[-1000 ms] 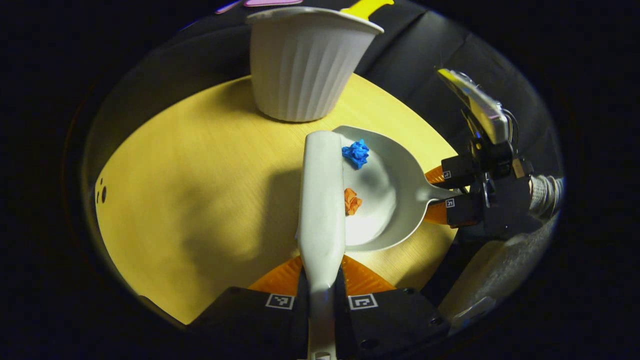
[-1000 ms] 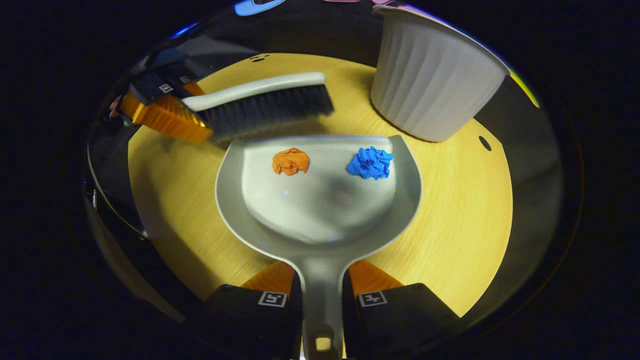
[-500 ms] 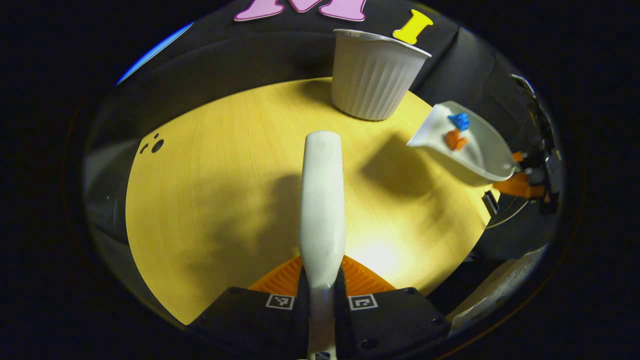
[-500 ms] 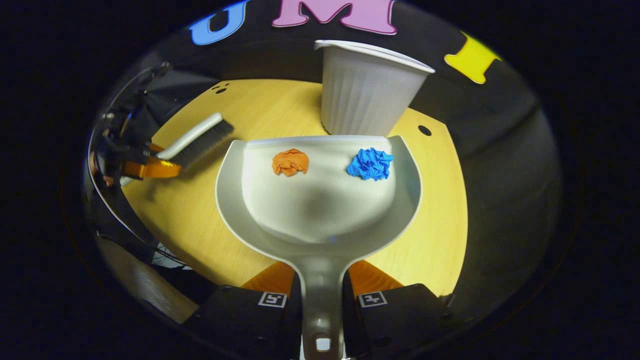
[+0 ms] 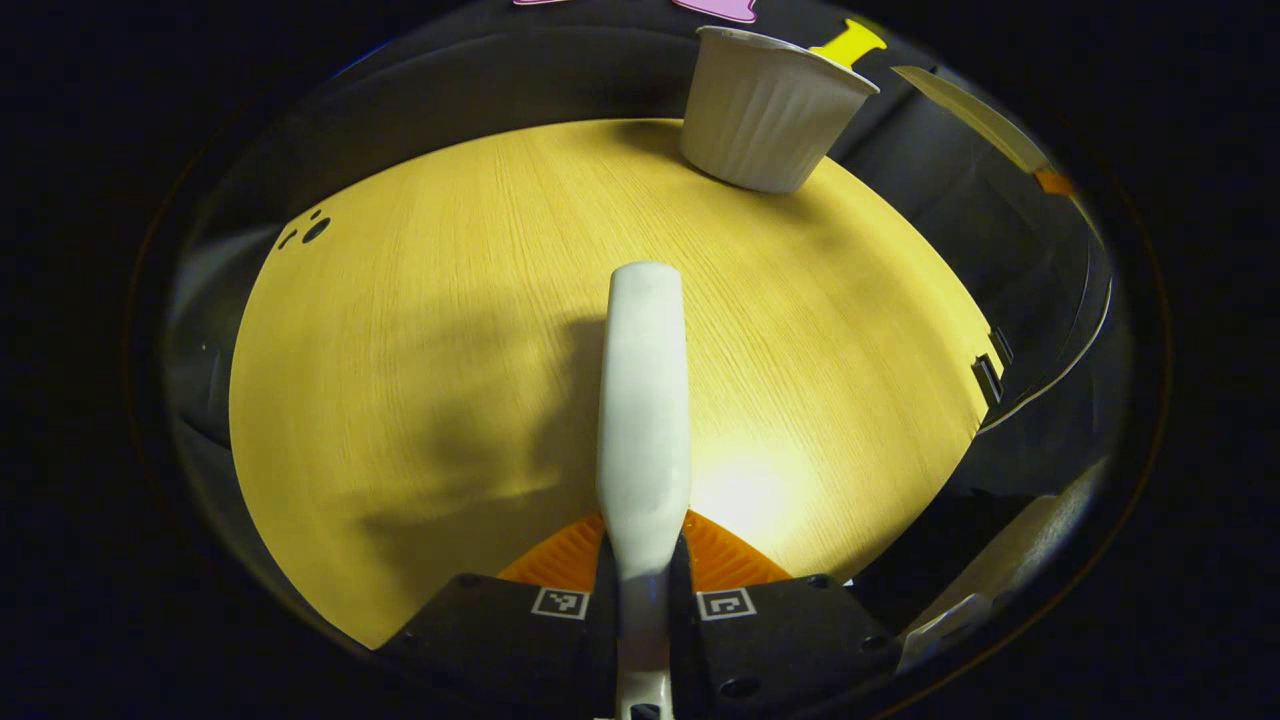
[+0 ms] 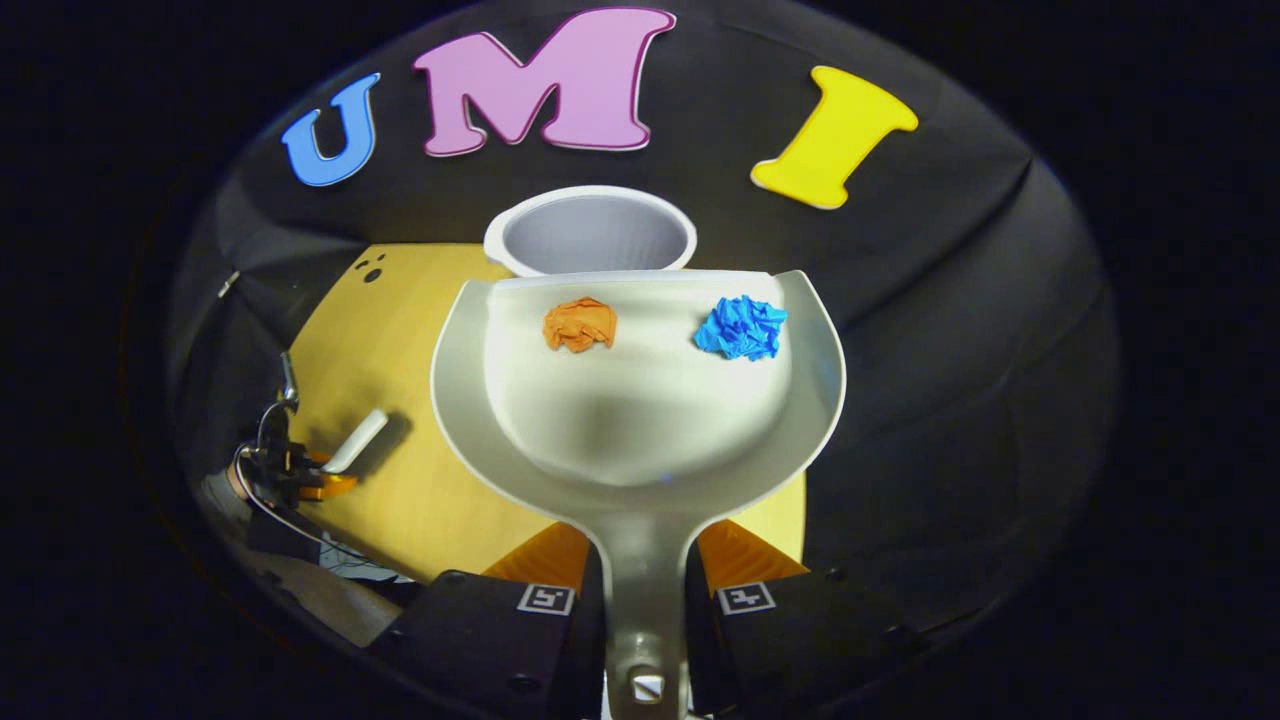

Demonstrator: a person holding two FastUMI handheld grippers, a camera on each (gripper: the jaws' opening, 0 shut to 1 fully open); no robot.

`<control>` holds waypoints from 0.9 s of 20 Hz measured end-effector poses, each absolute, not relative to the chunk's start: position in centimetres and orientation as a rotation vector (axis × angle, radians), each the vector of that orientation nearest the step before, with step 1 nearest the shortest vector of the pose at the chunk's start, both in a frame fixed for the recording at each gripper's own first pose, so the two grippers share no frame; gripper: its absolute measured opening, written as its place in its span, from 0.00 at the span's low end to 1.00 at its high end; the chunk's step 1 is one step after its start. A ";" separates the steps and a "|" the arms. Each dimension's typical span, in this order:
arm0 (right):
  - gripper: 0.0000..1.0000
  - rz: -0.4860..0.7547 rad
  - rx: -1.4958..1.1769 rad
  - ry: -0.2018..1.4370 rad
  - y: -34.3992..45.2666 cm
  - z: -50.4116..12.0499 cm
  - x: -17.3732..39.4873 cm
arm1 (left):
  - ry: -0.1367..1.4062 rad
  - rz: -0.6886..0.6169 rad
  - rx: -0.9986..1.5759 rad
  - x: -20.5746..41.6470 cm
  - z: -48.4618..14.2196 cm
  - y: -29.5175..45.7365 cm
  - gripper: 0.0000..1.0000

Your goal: Pick up the small broom and dustpan from the desktop, sweep the trash into the dustpan with the broom, and then empty the trash into the garbage bin.

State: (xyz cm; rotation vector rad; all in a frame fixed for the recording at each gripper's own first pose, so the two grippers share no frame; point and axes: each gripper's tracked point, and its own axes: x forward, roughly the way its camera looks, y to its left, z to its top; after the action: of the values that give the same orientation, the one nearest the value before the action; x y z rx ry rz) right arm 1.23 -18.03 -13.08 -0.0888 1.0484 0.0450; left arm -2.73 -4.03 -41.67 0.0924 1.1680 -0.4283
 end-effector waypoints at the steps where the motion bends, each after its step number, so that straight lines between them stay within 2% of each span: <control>1: 0.37 0.035 -0.120 1.042 -18.9 -12.7 2.5 | 1.165 -0.428 0.094 -2.6 -41.6 -4.0 0.25; 9: 0.37 0.014 -0.382 1.080 -21.8 -11.6 11.8 | 1.153 -0.430 0.081 -2.8 -41.6 -4.2 0.25; 10: 0.41 0.021 -0.422 1.095 -22.0 -11.9 12.7 | 1.156 -0.427 0.079 -2.9 -41.7 -4.2 0.25; 11: 0.36 0.025 -0.461 1.113 -22.0 -11.9 13.4 | 1.158 -0.422 0.079 -3.0 -41.7 -4.1 0.25; 18: 0.36 0.075 -0.703 1.216 -22.0 -12.2 16.4 | 1.163 -0.395 0.051 -3.7 -41.9 -3.9 0.25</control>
State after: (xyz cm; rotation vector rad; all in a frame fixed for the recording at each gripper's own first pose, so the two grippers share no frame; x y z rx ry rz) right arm 16.41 -21.97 -12.18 -0.7027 1.2163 0.0751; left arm -3.67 -3.95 -41.92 0.0510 1.1628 -0.3951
